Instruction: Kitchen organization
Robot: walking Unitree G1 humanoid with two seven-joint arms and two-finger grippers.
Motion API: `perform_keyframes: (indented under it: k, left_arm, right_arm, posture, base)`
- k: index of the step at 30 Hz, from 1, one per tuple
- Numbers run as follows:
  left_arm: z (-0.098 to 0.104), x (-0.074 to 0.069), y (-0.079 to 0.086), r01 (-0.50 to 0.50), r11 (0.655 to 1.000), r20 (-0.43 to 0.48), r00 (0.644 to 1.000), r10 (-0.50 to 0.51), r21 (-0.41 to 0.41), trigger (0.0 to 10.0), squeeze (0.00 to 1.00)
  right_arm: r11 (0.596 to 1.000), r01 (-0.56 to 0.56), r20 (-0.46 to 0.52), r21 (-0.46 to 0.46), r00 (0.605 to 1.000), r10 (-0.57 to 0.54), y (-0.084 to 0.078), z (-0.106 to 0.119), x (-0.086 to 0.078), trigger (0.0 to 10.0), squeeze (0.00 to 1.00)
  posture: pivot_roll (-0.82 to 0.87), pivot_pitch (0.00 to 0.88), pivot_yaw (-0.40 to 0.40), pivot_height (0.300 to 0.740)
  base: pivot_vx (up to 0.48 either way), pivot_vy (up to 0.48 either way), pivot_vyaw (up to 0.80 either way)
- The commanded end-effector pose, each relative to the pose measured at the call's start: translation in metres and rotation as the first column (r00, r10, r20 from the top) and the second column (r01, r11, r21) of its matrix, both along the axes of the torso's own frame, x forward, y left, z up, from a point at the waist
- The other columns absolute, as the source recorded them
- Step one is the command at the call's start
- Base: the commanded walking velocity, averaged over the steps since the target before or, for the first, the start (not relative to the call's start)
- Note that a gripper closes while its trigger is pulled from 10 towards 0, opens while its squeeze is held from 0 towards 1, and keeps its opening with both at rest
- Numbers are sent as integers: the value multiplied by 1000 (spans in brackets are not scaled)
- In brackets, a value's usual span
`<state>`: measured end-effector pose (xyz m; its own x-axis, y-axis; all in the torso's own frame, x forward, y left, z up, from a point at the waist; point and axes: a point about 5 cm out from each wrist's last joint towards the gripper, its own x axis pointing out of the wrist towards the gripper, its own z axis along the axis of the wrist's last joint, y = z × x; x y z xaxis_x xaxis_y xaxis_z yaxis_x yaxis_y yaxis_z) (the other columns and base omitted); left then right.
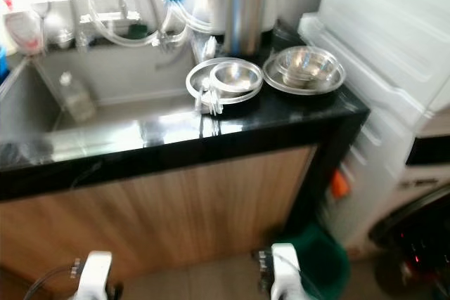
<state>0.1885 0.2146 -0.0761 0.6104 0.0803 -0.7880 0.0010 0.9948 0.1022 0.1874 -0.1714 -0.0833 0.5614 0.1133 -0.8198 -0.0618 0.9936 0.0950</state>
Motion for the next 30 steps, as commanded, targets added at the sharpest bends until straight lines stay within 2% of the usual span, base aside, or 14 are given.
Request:
perform_keyframes:
  k: [1,3,14,22,30]
  left_arm:
    - [2,5,-3,-3,1000,13,1000,4,-14,10000,0]
    - [2,6,-3,-4,1000,14,1000,4,-14,10000,0]
    - [2,6,-4,-12,1000,15,1000,12,-18,10000,0]
    - [1,5,-6,-8,1000,10,1000,8,-19,10000,0]
    - [2,8,-9,6,1000,14,1000,-6,-18,10000,0]
  right_arm:
    - [1000,13,-14,-12,1000,-13,-7,-1,-4,10000,0]
    - [1000,22,-9,-9,1000,-22,-7,-1,-4,10000,0]
    - [999,47,17,-6,999,-47,-8,0,-3,10000,0]
    - [999,43,23,-30,999,-42,-10,0,-2,10000,0]
    - [998,66,45,-8,997,-65,-9,1,-2,10000,0]
  posture:
    - [-128,0,84,740]
    - [-128,0,84,740]
    - [-132,0,83,740]
    - [-138,0,83,740]
    - [-140,0,87,740]
  base:
    - [0,0,-663]
    - [0,0,-653]
    - [0,0,0]
    - [0,438,0]
    - [0,480,0]
